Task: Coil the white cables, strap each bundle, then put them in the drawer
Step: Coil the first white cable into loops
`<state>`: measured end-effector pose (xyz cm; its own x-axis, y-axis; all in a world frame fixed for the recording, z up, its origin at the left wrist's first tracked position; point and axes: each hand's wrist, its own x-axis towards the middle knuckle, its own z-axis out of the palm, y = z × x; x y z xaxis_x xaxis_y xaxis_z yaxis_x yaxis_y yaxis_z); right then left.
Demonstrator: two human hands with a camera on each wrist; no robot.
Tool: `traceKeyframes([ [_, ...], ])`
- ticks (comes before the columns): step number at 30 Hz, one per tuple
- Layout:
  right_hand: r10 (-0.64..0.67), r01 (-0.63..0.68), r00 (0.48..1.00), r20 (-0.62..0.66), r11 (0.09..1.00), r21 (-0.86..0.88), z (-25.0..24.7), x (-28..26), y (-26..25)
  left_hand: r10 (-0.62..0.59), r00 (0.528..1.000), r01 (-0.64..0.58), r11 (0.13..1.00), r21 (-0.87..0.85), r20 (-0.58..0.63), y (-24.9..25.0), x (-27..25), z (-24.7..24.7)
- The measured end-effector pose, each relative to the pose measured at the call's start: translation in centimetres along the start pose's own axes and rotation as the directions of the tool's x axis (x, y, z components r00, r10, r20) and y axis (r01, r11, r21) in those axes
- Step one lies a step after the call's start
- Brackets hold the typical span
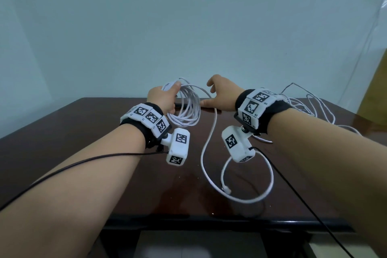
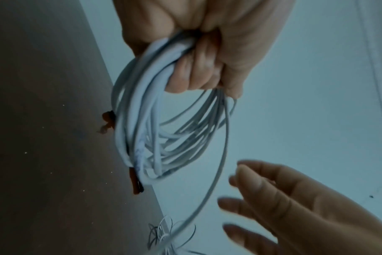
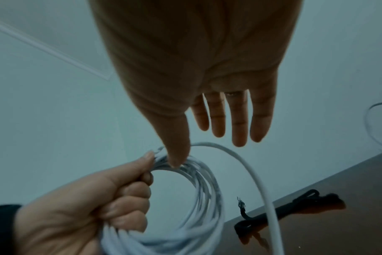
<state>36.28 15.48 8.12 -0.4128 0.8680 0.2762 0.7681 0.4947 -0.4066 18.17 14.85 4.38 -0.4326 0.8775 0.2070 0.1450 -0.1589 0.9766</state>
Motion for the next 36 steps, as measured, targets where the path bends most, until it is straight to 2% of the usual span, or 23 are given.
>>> traceKeyframes([
  [2,-0.008,0.008,1.000,0.000,0.996,-0.086,-0.2,-0.8,-0.4,-0.024,0.997,0.022,1.000,-0.021,-0.067,-0.1,0.4,-0.2],
  [3,-0.019,0.026,0.999,0.050,0.990,-0.142,-0.1,-1.3,-0.5,-0.038,0.995,0.036,0.999,-0.020,-0.094,-0.1,0.5,-0.2],
  [6,0.028,0.072,0.944,0.330,0.956,-0.285,1.1,-2.3,-0.7,-0.072,0.988,0.068,0.997,-0.034,-0.135,0.1,0.5,-0.2],
  [8,0.095,0.081,0.890,0.446,0.929,-0.361,2.4,-3.0,-0.3,-0.106,0.981,0.091,0.991,-0.096,-0.166,0.2,0.4,-0.2],
  [13,0.217,0.051,0.839,0.500,0.882,-0.468,4.6,-4.3,0.3,-0.142,0.966,0.120,0.987,-0.110,-0.217,0.3,0.2,-0.8],
  [19,0.208,0.069,0.867,0.453,0.850,-0.523,5.1,-3.6,-0.1,-0.086,0.961,0.087,0.996,-0.005,-0.263,0.5,0.1,-1.5],
  [22,0.131,0.104,0.910,0.394,0.847,-0.521,4.1,-2.9,-0.6,-0.037,0.967,0.055,0.997,0.063,-0.254,0.4,-0.1,-1.4],
  [25,0.016,0.191,0.929,0.369,0.835,-0.516,3.3,-2.9,-0.9,-0.008,0.971,0.032,0.995,0.096,-0.238,0.2,-0.2,-1.2],
  [29,-0.171,0.371,0.875,0.453,0.838,-0.399,2.6,-2.9,-1.6,0.057,0.973,-0.041,0.997,0.072,-0.224,-0.1,-0.3,-0.9],
  [32,-0.288,0.438,0.837,0.466,0.862,-0.254,2.2,-2.8,-2.2,0.098,0.981,-0.084,0.993,0.085,-0.170,0.0,-1.1,-0.5],
  [34,-0.342,0.441,0.833,0.435,0.885,-0.149,1.7,-2.6,-2.4,0.116,0.987,-0.111,0.992,0.051,-0.113,0.0,-1.5,-0.1],
  [36,-0.366,0.416,0.857,0.364,0.907,-0.068,1.1,-2.3,-2.6,0.136,0.990,-0.134,0.990,0.052,-0.044,0.0,-1.8,0.2],
])
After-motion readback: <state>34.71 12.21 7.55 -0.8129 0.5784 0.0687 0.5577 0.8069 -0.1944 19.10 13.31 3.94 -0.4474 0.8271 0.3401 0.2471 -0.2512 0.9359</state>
